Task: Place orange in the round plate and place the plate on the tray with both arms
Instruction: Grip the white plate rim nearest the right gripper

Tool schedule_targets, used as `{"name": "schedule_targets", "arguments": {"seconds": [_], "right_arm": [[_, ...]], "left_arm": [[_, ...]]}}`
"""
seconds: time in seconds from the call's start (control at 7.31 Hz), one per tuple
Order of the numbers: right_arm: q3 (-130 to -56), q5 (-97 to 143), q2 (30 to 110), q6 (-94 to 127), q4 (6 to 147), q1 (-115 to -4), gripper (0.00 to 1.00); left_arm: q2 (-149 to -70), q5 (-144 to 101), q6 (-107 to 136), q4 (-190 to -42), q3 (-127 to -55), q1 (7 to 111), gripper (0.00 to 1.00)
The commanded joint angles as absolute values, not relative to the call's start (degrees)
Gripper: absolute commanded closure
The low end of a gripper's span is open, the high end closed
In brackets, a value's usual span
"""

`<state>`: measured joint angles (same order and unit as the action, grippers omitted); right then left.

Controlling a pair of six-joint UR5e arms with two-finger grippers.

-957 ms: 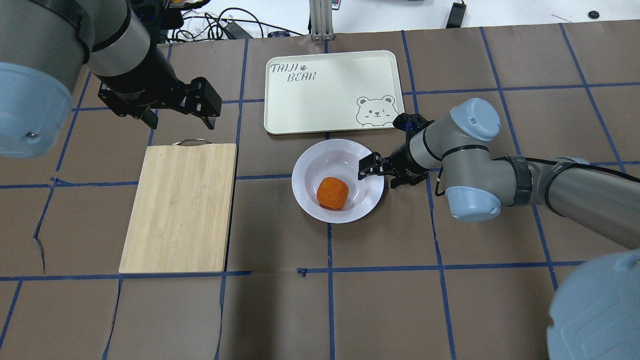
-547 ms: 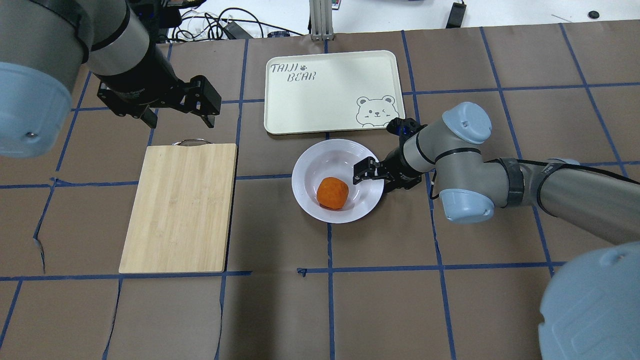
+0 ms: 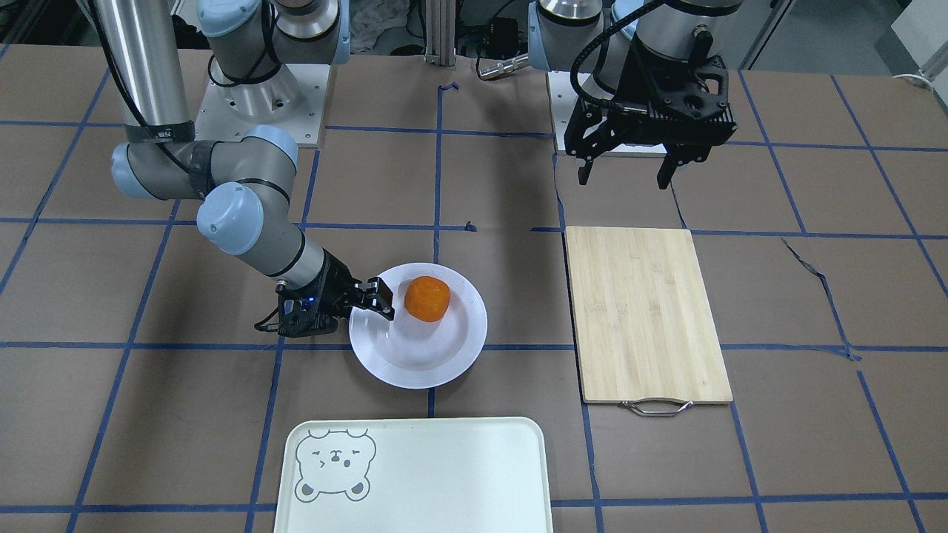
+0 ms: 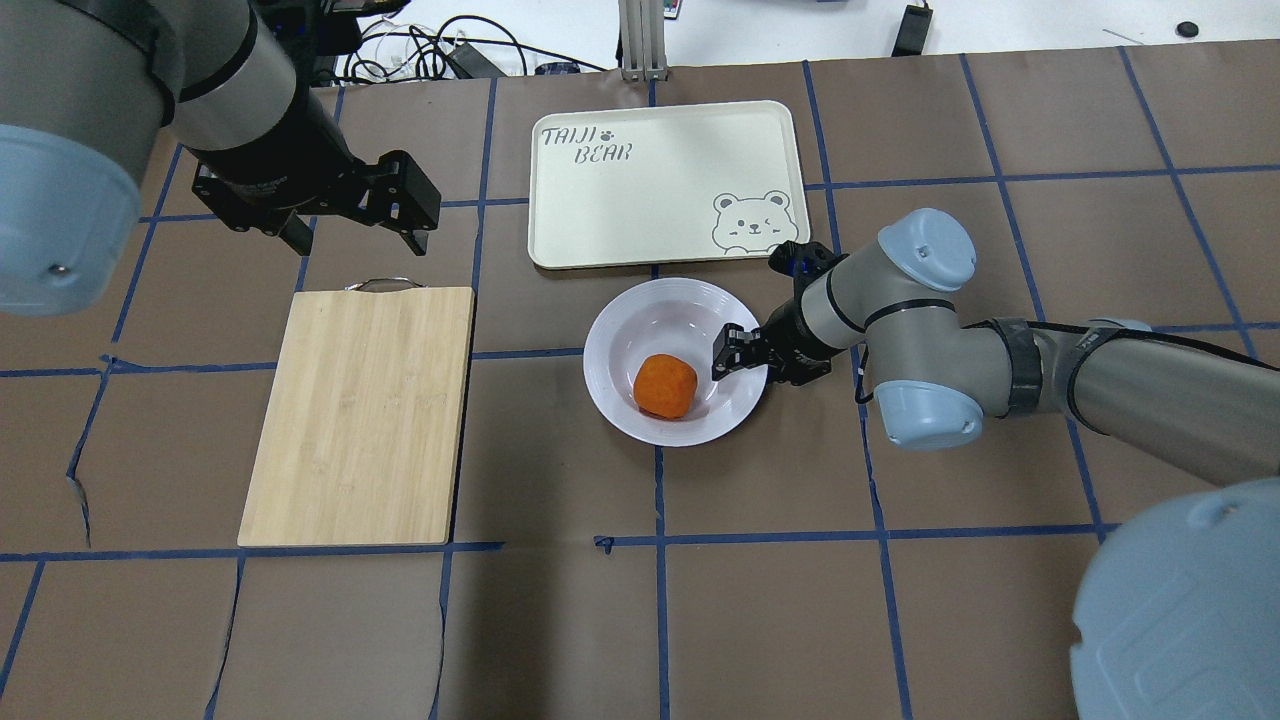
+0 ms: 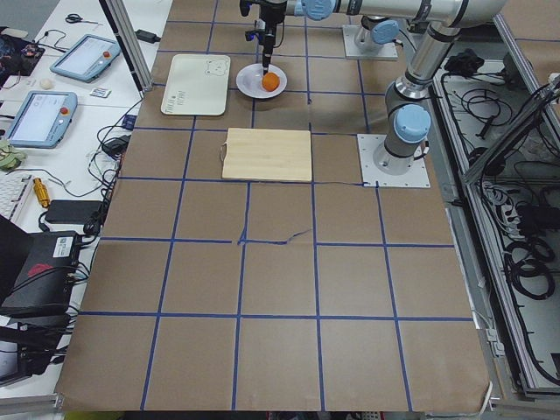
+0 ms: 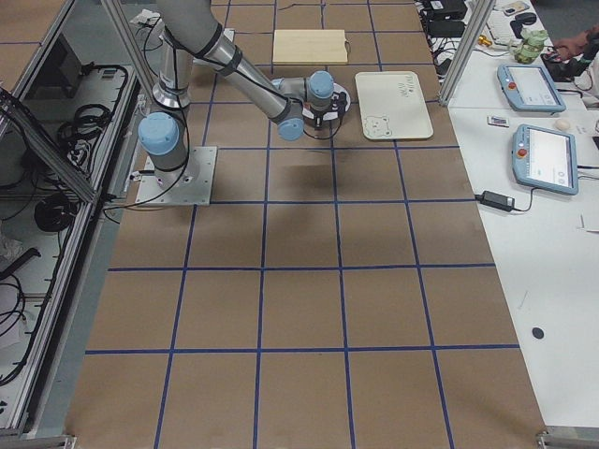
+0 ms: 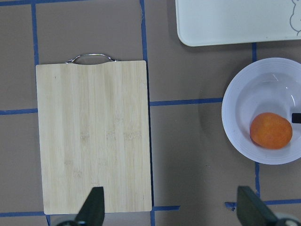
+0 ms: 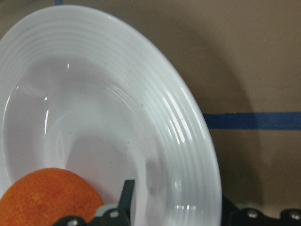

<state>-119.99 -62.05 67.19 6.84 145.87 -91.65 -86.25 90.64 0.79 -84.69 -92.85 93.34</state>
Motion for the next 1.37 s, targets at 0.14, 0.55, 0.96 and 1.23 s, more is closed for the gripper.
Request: {"name": "schedule_targets", "arguments": {"seconds": [0.14,0.55,0.96,1.23], "right_arm": [[-119.88,-62.05,67.15,7.03,145.90,-91.76,0.61],[-119.71,-62.23,67.24,10.34,145.72,-91.67,0.80],[-118.83,-62.23,67.85,13.53,145.55,-91.58,0.93],[-115.68,-62.49,68.03,16.51,144.67,-91.58,0.94]], "left_arm": [[-85.87,90.62,1.14,-84.73,-93.43,93.34,0.00],[-85.78,90.62,1.06,-84.81,-93.51,93.34,0.00],[-85.78,90.62,0.97,-84.81,-93.52,93.25,0.00],[-85.78,90.62,0.97,-84.81,-93.52,93.25,0.00]]}}
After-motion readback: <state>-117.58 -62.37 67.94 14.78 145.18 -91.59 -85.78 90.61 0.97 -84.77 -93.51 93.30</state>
